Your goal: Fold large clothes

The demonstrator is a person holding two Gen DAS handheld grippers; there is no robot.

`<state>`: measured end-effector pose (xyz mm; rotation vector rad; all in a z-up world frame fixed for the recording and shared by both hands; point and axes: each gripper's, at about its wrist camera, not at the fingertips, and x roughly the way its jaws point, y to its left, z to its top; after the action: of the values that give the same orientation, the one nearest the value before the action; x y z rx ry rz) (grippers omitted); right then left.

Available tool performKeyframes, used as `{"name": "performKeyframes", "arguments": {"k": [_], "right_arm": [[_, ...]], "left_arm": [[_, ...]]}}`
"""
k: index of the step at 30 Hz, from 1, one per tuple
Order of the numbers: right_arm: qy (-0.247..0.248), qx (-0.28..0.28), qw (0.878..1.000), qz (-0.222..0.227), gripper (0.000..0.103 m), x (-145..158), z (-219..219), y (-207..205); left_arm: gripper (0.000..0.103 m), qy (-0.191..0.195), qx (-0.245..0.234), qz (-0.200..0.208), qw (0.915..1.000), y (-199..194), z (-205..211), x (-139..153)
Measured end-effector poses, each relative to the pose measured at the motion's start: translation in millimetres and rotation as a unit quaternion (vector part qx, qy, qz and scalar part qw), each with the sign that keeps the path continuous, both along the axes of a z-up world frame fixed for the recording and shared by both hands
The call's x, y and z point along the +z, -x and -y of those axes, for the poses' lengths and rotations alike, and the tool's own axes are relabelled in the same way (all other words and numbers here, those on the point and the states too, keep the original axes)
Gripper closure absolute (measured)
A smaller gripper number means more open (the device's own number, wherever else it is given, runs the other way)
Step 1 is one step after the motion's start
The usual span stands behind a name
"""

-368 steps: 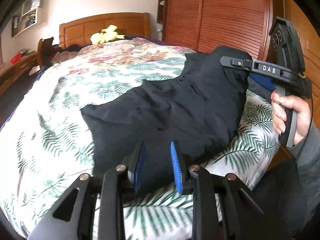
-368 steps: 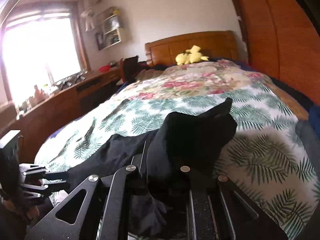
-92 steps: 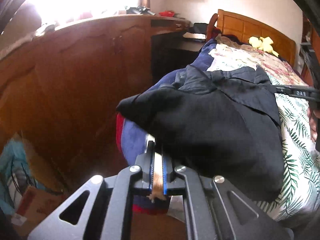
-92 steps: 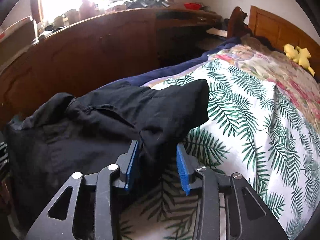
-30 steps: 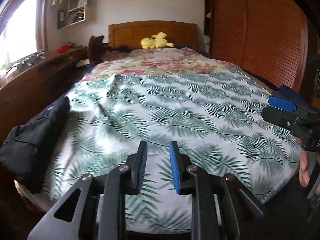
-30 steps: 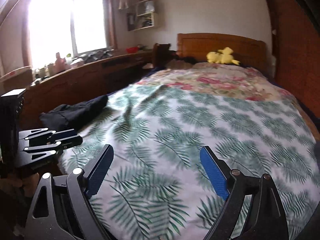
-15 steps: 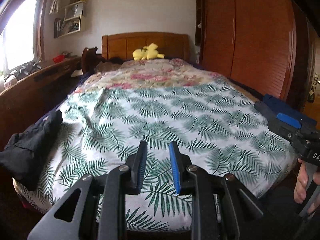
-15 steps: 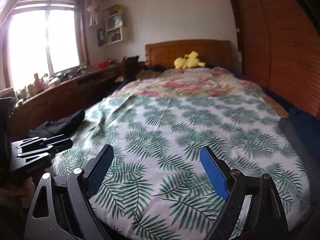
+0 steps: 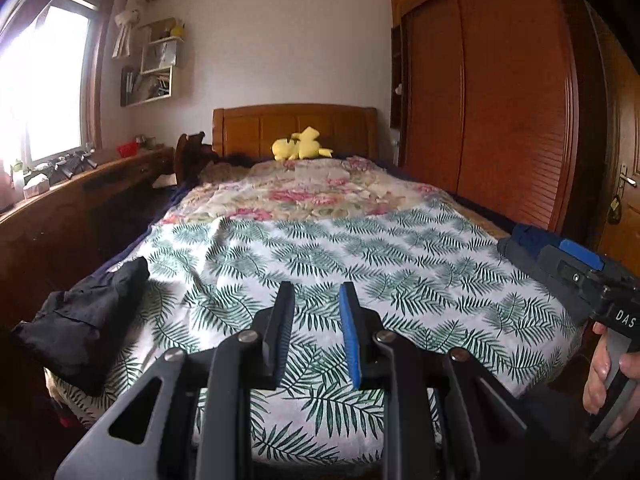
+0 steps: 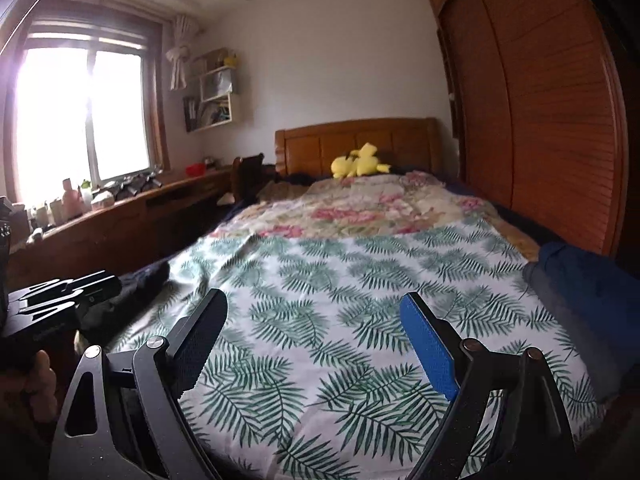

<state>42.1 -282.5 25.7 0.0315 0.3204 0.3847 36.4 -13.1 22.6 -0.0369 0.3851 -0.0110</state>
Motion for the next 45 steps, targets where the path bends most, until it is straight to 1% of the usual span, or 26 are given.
{"name": "performKeyframes", "arguments": {"k": [3, 8, 45], "right_arm": [[-0.003, -0.002, 1.0, 0.006, 0.013, 4.3, 1.3, 2.8], [-0.004, -0.002, 1.0, 0.004, 0.013, 4.7, 2.9, 3.2], [-0.003, -0.006, 1.0, 0.012, 0.013, 8.4, 9.2, 5.6]], "left_arm": [[0.082, 0.003, 0.0, 0.006, 1.0, 4.8, -1.4, 4.0], [0.082, 0.008, 0.0, 0.006, 1.0, 6.7, -2.4, 3.0], [0.081, 0.004, 0.003, 0.008, 1.0, 16.9, 4.6, 2.9]]}}
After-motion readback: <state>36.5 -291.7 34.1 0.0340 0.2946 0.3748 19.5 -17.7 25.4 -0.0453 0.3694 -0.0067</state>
